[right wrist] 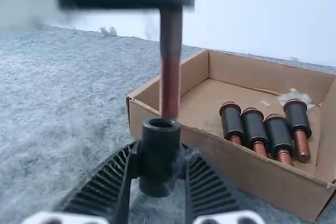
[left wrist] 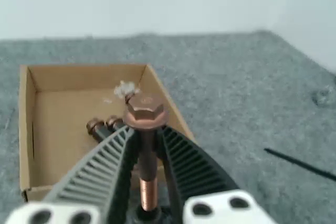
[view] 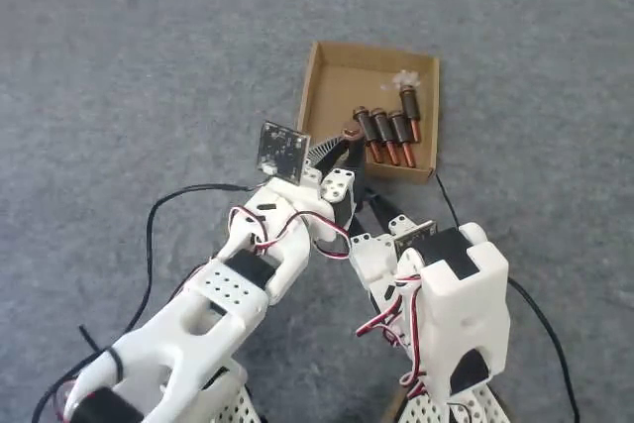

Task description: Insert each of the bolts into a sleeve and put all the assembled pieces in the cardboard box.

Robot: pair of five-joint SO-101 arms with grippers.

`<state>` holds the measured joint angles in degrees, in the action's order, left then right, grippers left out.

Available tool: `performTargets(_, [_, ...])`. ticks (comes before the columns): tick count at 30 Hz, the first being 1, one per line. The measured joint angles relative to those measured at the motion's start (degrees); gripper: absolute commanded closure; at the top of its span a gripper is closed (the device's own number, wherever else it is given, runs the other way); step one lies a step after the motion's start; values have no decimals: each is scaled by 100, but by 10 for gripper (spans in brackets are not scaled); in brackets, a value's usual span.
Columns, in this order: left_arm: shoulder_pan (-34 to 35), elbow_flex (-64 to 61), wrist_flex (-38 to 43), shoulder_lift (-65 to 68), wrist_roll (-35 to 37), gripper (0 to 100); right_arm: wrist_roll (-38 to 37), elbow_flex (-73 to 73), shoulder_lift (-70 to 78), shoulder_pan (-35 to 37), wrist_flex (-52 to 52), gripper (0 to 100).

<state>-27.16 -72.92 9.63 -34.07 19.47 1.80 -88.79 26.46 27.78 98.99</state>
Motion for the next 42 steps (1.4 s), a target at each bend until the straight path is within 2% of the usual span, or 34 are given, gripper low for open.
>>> performTargets(4, [0, 9, -26, 26, -18, 990, 0, 0, 0, 0, 0, 992])
performTargets(13, [-18, 9, -677, 18, -26, 990, 0, 0, 0, 9, 0, 992])
performTargets(22, [-26, 9, -686, 18, -18, 990, 0, 0, 0, 9, 0, 992])
performTargets(33, [-35, 18, -1336, 18, -18, 989, -18, 0, 0, -35, 0, 992])
performTargets(42, [-53, -97, -1319, 0, -18, 989, -35, 0, 0, -35, 0, 992])
